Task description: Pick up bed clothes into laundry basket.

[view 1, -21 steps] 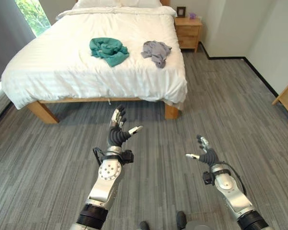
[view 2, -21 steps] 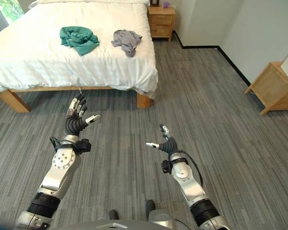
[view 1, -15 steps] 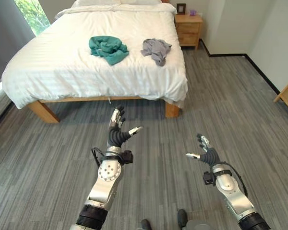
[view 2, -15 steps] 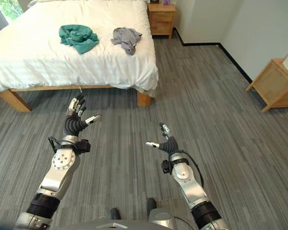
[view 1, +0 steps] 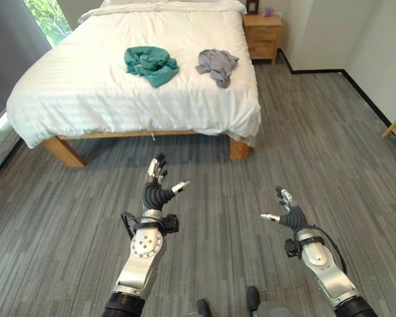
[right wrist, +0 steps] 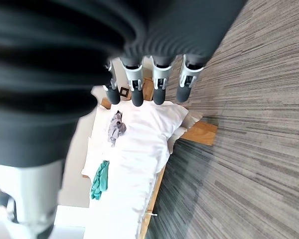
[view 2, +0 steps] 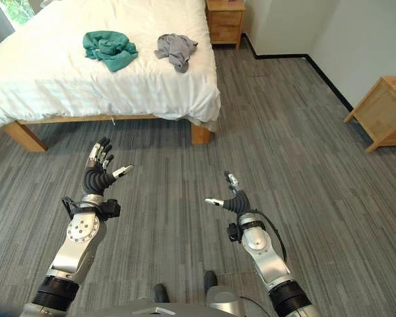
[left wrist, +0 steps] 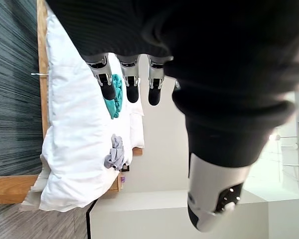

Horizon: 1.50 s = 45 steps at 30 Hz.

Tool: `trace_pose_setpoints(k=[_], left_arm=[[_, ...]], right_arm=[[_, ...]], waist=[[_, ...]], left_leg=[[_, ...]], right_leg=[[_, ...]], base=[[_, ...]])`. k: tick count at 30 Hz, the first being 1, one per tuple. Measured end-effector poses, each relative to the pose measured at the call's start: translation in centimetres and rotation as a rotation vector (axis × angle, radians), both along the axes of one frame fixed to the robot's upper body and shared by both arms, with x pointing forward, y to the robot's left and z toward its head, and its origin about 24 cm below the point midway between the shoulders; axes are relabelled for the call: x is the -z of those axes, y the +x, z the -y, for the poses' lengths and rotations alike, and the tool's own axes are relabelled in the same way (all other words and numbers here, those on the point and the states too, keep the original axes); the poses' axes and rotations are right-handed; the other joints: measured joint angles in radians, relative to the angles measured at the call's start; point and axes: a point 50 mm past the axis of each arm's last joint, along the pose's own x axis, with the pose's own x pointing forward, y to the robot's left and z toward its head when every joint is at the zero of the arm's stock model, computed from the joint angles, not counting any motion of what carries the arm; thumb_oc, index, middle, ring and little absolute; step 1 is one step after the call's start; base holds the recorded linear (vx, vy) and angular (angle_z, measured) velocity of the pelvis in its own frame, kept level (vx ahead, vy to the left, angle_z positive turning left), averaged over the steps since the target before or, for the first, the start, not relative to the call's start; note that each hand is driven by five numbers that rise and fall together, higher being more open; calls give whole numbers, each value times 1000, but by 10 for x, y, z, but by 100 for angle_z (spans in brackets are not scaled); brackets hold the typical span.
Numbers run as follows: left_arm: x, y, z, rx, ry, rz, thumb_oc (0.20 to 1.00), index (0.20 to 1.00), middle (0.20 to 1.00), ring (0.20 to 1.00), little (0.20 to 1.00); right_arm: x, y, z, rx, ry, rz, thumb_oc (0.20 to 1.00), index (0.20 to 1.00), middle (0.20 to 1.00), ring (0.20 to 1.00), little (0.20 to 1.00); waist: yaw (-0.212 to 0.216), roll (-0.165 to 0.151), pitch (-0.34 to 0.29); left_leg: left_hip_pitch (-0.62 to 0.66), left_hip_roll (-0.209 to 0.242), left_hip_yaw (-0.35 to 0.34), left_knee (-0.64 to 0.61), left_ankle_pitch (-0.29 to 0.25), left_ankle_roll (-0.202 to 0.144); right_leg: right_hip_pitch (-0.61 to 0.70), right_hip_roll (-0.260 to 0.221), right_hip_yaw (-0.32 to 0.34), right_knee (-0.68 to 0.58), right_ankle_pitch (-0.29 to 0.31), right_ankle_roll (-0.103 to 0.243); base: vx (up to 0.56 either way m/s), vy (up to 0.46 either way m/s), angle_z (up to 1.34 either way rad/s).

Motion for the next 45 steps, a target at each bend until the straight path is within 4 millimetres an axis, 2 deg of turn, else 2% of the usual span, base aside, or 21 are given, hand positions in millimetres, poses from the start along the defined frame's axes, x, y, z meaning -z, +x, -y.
trace_pose_setpoints(k=[4,7,8,9,11,13,14,16,18,20,21,24,28,30,34,35,37,39,40,42,45], left_arm=[[1,0,-3,-4,-29,-8,1000,1000,1000,1000,1000],[-4,4,-3,4,-42,8,1000,1000,1000,1000,1000],[-7,6,-2,9,-52,17,1000,1000,1000,1000,1000],[-8,7,-1,15,-53,24,1000,1000,1000,1000,1000],[-12,10,4,42,-46,37,1000,1000,1000,1000,1000],[-21,15,10,79,-35,76,1000,1000,1000,1000,1000],[-25,21,11,83,-25,91,1000,1000,1000,1000,1000],[-25,21,11,79,-4,86,1000,1000,1000,1000,1000],[-31,22,14,102,15,103,1000,1000,1000,1000,1000],[-31,22,14,120,41,101,1000,1000,1000,1000,1000],[-32,19,13,140,81,97,1000,1000,1000,1000,1000],[-35,15,11,144,125,114,1000,1000,1000,1000,1000],[-37,16,7,125,122,120,1000,1000,1000,1000,1000],[-35,17,9,133,118,113,1000,1000,1000,1000,1000],[-19,11,15,141,74,60,1000,1000,1000,1000,1000],[-12,5,18,147,52,40,1000,1000,1000,1000,1000],[-15,6,16,144,47,56,1000,1000,1000,1000,1000],[-13,2,11,121,25,49,1000,1000,1000,1000,1000],[-18,-1,10,118,3,74,1000,1000,1000,1000,1000],[-22,-2,11,124,-2,102,1000,1000,1000,1000,1000],[-23,-1,10,120,-2,106,1000,1000,1000,1000,1000]], right_arm=[[-1,1,-2,-11,-22,12,1000,1000,1000,1000,1000],[-8,6,-2,-7,-21,39,1000,1000,1000,1000,1000],[-10,9,0,2,-21,49,1000,1000,1000,1000,1000],[-13,10,1,16,-13,60,1000,1000,1000,1000,1000],[-20,16,1,16,-12,94,1000,1000,1000,1000,1000],[-29,23,7,6,-45,122,1000,1000,1000,1000,1000],[-25,24,9,19,-47,103,1000,1000,1000,1000,1000],[-17,8,10,2,-54,70,1000,1000,1000,1000,1000],[-5,1,3,-16,-46,27,1000,1000,1000,1000,1000],[-3,0,-3,-47,-43,17,1000,1000,1000,1000,1000],[-3,-1,-9,-71,-38,18,1000,1000,1000,1000,1000],[-10,2,-15,-91,-20,45,1000,1000,1000,1000,1000],[-16,3,-20,-127,-16,68,1000,1000,1000,1000,1000],[-17,6,-19,-120,-14,75,1000,1000,1000,1000,1000],[-17,8,-17,-116,-24,75,1000,1000,1000,1000,1000],[-16,8,-13,-111,-40,67,1000,1000,1000,1000,1000],[-15,18,-9,-92,-61,60,1000,1000,1000,1000,1000],[-28,28,-6,-100,-89,111,1000,1000,1000,1000,1000],[-41,36,-8,-88,-78,166,1000,1000,1000,1000,1000],[-53,39,-8,-80,-72,220,1000,1000,1000,1000,1000],[-52,38,-12,-109,-96,221,1000,1000,1000,1000,1000]], waist=[[24,-23,44],[58,-74,103],[67,-88,116],[67,-100,121],[59,-105,125],[67,12,118],[66,24,134],[80,14,115],[63,-2,109],[54,-8,106],[34,-21,94],[24,-37,83],[-20,-52,71],[-73,-55,68],[-105,-38,52],[-105,17,23],[-51,-34,34],[-14,-45,36],[10,-70,43],[28,-81,43],[34,-57,37]], left_leg=[[-77,19,-11,135,-26,-42],[-219,28,-105,417,-19,-57],[-280,35,-122,518,0,-97],[-321,54,-80,550,-13,-103],[-306,60,36,318,-14,-104],[-254,111,-4,34,-29,-143],[-241,117,-6,18,54,-115],[-215,63,3,74,42,-105],[-160,11,52,47,22,-49],[-123,-9,56,24,17,-38],[-102,-19,65,33,-1,12],[-65,-20,64,24,-21,50],[-54,-8,35,26,-58,25],[-16,-6,-12,5,-66,20],[110,37,-80,-1,-140,-64],[128,100,-87,47,-133,-84],[-42,135,-77,479,-94,-113],[-167,141,-184,769,75,-138],[-240,115,-181,860,44,-163],[-259,85,-136,743,17,-166],[-228,14,-88,266,27,-135]], right_leg=[[-16,0,5,5,-4,-19],[-20,-15,0,17,1,-52],[-15,-23,0,18,1,-56],[-5,-32,-12,-1,0,-57],[-33,-53,-9,-1,-13,-38],[-104,6,0,114,-67,-38],[-92,11,-2,119,-67,-36],[-78,-50,29,96,-77,0],[-160,-104,41,414,-150,52],[-254,-117,70,636,-146,96],[-336,-137,78,787,-133,126],[-383,-155,33,706,-141,121],[-403,-120,-13,373,-134,102],[-355,-109,-67,43,-7,99],[-312,-85,-24,55,123,73],[-293,-22,-37,105,140,68],[-243,-28,-62,118,117,-9],[-188,-19,-36,124,92,-97],[-139,-23,-3,93,79,-104],[-100,-21,27,64,77,-83],[-33,35,79,5,60,-87]], base=[[-36,-139,1],[120,-117,9],[256,-20,14],[423,123,25],[592,275,-8],[605,243,-55],[282,99,-33],[446,155,-37],[497,150,-20],[301,64,3],[422,37,18],[406,-37,2],[526,-149,23],[586,-218,65],[330,-210,59],[419,-433,36],[345,-355,-2],[332,-118,-47],[339,2,-63],[349,53,-66],[355,69,-65]])
